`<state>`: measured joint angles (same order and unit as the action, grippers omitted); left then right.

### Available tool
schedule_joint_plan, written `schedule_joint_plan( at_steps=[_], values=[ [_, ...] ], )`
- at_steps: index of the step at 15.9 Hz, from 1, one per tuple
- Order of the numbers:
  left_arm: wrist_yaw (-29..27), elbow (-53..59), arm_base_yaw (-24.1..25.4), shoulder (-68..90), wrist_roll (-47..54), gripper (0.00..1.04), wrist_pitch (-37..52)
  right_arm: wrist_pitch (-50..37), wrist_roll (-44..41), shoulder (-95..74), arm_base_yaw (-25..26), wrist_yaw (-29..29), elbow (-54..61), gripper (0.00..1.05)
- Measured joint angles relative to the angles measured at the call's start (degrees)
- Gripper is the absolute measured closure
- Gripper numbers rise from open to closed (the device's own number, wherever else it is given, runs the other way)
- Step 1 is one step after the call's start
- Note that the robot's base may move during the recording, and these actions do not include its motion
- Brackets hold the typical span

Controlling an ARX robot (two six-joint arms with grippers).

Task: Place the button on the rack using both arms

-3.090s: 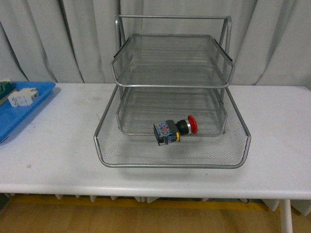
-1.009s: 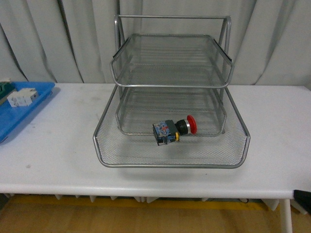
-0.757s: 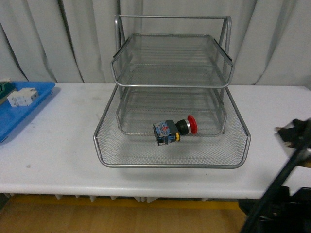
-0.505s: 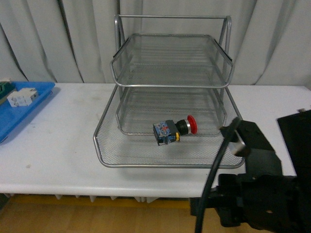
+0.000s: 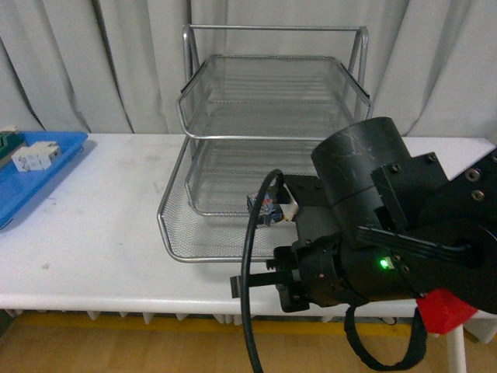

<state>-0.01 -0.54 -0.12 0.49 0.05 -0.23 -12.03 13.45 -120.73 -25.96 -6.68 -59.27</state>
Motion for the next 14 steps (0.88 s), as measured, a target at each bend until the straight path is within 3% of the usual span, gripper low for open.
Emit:
schedule_joint_plan(
  at_steps=[5, 8, 11, 14],
  values=[
    [0.0, 0.0, 0.0, 0.0, 0.0, 0.07, 0.02, 6.62, 0.57, -4.28, -0.74, 0.31, -9.7, 1.03],
    [0.0, 0.0, 0.0, 0.0, 0.0, 0.07, 0.02, 0.68, -3.37, -5.64, 1.14, 6.23, -18.45, 1.03],
    [0.02, 0.0, 0.11, 0.0, 0.0, 0.07, 0.04, 2.38, -5.88, -6.16, 3.17, 8.74, -23.71, 1.03],
    [0.0, 0.0, 0.11, 0.0, 0.0, 0.07, 0.02, 0.83, -5.25, -6.64, 3.5, 8.11, -19.69, 1.03]
  ],
)
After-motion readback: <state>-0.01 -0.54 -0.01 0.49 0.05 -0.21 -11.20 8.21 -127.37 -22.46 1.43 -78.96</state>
